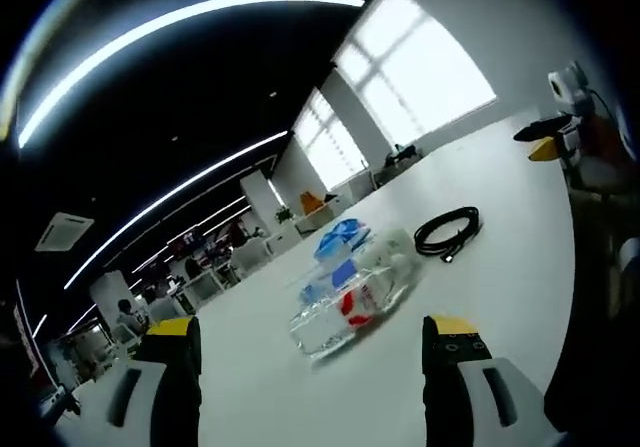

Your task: Arrange the tabletop items into an orderly group along one side of the table until the central work area is clear of visible clutter.

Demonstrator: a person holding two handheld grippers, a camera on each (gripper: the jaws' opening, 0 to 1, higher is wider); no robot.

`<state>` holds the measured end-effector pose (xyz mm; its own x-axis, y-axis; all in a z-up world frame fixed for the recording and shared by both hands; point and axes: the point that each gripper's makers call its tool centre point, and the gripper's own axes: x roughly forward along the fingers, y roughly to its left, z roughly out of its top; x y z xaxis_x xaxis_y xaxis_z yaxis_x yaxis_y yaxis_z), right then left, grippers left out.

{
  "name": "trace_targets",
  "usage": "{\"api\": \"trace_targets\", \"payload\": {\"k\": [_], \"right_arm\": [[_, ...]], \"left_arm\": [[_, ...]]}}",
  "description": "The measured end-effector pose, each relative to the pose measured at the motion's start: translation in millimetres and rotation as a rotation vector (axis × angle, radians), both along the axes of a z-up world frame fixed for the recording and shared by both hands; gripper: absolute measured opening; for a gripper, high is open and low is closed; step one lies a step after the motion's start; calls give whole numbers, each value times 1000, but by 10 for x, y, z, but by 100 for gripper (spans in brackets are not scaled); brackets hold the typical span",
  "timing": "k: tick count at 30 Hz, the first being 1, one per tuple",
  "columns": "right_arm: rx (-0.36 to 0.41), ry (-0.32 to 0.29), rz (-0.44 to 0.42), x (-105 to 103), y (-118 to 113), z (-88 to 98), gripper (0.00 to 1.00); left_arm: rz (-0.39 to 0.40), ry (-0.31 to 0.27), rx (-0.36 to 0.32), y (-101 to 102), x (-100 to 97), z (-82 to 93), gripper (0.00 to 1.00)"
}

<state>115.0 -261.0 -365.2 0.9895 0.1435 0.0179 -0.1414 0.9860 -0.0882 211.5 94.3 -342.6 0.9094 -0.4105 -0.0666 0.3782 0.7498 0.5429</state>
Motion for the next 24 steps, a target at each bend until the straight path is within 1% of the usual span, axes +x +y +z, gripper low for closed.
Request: {"api": "trace_targets", "payload": {"k": [6,10,17,21,24], "right_arm": [[13,-10,-9,-22,-31,22,76],[9,-12,-2,-18,-14,22,76],[16,-20,0,-9,-18,45,76],[8,-18,5,-7,-13,48,77],[-9,-32,20,-12,36,65,76]], "left_arm": [[-15,8,39,-126,66,-58,91],[-59,8,63,-257,117,-100,90],[-73,5,60,-336,165,-89,89],[-91,-1,74,-402,179,-86,89],[-98,0,79,-443,204,-89,89]]}}
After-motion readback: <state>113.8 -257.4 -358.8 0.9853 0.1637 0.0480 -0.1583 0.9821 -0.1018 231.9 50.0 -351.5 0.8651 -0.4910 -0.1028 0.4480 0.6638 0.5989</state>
